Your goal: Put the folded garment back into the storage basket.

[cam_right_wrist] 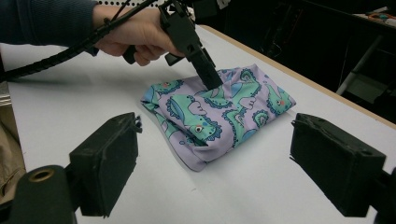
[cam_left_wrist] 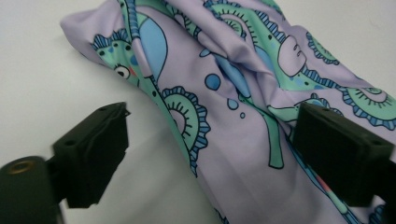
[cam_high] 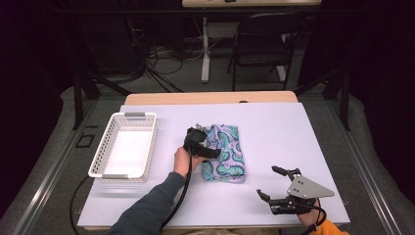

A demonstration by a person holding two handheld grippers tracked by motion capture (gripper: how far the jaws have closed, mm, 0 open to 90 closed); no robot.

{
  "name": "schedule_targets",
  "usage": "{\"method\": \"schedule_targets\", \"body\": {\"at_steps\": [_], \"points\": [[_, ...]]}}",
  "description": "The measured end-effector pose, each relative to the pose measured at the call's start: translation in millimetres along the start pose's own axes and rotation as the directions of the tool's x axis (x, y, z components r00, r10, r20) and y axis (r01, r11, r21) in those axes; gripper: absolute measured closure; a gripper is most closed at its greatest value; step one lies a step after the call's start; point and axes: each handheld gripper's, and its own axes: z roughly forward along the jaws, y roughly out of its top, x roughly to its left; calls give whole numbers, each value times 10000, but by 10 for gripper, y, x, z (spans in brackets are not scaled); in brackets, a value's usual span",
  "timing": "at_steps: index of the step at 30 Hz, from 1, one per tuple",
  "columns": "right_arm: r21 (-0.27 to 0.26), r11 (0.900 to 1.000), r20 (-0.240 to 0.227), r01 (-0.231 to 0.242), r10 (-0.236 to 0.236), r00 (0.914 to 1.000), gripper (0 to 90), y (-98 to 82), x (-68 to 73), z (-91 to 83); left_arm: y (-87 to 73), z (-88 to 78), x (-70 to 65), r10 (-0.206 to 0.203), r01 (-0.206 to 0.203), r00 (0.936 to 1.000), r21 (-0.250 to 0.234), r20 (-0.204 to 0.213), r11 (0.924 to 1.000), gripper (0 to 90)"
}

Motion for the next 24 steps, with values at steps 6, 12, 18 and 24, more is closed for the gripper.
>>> {"method": "schedule_targets", "body": {"at_steps": [6,12,18,24], "points": [[2,10000,-32,22,-22,10000,145,-4,-8,11,7,114,-5,-60,56,9999,375,108,9993,198],[-13,10000,-25,-7,7,10000,145,-2,1,0,5,149,-33,-53,51,10000,386,59,9992,264],[14,10000,-40,22,-22,10000,145,-1,3,4,7,165,-77,188,-188,9998,258,4,9995,398],[63,10000,-60,5,-5,10000,145,-3,8,15,11,177,-92,117,-126,9990,222,442,9997,568]]}}
